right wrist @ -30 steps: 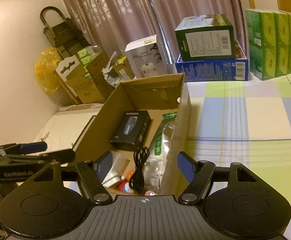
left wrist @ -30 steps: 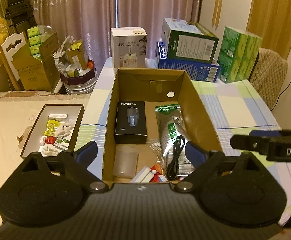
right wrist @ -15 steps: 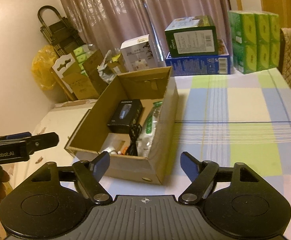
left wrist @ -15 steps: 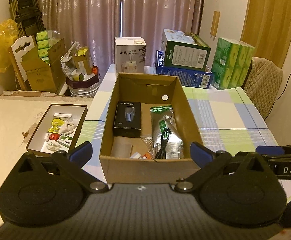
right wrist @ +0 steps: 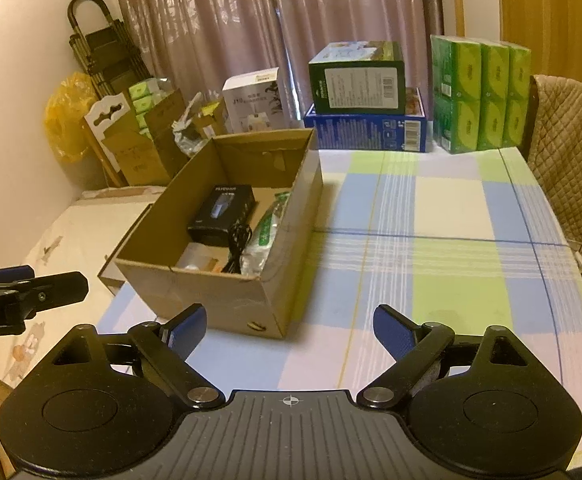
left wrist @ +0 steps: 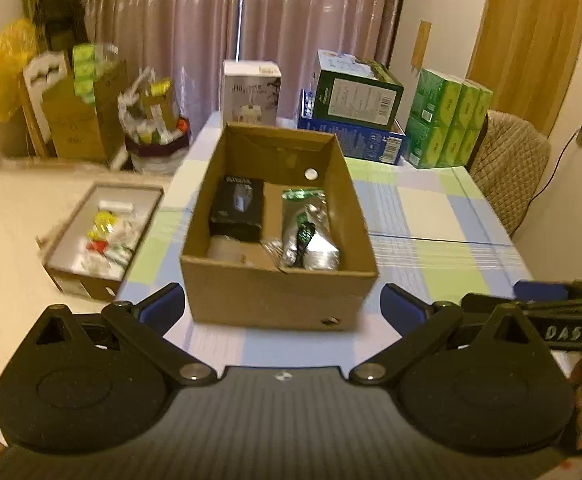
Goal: Organize objects
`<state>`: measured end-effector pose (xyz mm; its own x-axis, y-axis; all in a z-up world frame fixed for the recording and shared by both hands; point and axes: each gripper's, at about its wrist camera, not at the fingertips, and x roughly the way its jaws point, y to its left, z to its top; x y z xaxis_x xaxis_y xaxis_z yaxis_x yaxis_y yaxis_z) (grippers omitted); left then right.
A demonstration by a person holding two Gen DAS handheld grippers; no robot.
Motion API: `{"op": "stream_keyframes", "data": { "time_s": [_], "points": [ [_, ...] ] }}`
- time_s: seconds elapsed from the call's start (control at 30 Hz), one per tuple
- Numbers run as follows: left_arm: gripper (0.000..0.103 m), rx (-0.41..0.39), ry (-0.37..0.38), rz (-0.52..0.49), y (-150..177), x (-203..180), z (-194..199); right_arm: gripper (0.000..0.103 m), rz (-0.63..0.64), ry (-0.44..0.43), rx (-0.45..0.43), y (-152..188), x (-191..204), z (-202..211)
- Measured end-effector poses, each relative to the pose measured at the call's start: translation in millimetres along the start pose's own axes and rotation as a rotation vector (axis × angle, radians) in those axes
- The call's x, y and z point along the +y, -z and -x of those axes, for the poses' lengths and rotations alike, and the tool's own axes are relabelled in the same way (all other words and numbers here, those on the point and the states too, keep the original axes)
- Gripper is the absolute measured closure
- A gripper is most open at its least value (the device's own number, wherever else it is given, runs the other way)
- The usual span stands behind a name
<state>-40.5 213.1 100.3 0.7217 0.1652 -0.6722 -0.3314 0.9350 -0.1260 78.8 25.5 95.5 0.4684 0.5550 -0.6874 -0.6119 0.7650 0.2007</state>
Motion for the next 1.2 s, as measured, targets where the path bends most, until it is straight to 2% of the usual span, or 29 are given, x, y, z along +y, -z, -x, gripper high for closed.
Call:
{"op": "stream_keyframes", "data": {
  "time_s": [0.1,0.27,0.67,1.2],
  "points": [
    [0.001,0.02,0.032,0.052,5.3,5.7,-1.3,0.015,0.0,0.002,0.01,3.1,0.2,0.3],
    [0.001,0.043,-0.027,0.014,17.4,3.8,-6.4,0.015,-0.004,0.009,0.018,8.2,0.2,0.3],
    [0.001,0.065,-0.023,-0.005,31.4,1.2,-9.2,0.015,-0.02,0.015,0.049,18.6,-2.6,-7.6],
    [0.001,0.061,-0.04,-0.023,29.9,-3.5,-7.8,0.015,-0.034,0.018,0.053,22.2,-5.0,-8.3]
  ]
}}
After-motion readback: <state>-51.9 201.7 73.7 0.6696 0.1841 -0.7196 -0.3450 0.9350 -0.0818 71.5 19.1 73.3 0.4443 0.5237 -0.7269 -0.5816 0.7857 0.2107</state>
